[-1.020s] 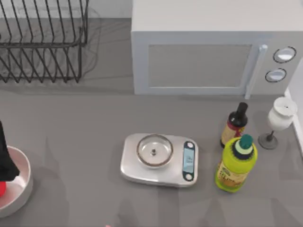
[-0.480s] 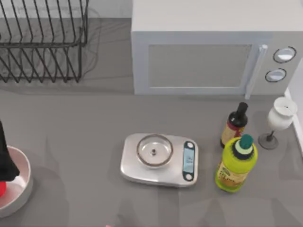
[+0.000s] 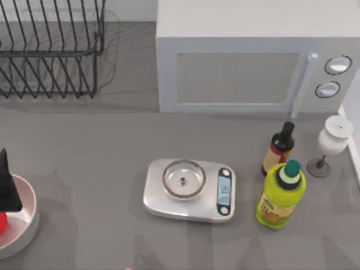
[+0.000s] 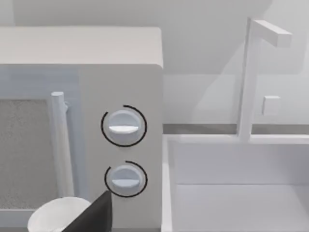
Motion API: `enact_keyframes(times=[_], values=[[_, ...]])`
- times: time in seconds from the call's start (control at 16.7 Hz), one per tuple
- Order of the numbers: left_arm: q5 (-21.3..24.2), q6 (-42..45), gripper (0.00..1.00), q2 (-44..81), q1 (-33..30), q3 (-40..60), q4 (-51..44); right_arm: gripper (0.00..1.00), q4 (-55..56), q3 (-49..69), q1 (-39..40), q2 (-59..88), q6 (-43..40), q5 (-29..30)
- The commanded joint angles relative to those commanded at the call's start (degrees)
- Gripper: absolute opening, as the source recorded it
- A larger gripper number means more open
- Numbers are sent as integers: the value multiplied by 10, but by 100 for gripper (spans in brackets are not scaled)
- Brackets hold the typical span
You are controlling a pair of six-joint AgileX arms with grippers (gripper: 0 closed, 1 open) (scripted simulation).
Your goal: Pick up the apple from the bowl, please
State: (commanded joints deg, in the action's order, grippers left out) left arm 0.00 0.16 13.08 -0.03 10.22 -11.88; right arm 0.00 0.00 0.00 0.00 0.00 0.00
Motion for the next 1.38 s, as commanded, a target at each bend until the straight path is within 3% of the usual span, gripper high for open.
enact_keyframes(times=[0.78,1.02,1.38], values=[[0,6,100,613,-1,379,-449,100,0,0,0,0,0,0],[0,7,100,675,-1,423,-500,100,0,0,0,0,0,0],[0,7,100,678,-1,415,-490,100,0,0,0,0,0,0]])
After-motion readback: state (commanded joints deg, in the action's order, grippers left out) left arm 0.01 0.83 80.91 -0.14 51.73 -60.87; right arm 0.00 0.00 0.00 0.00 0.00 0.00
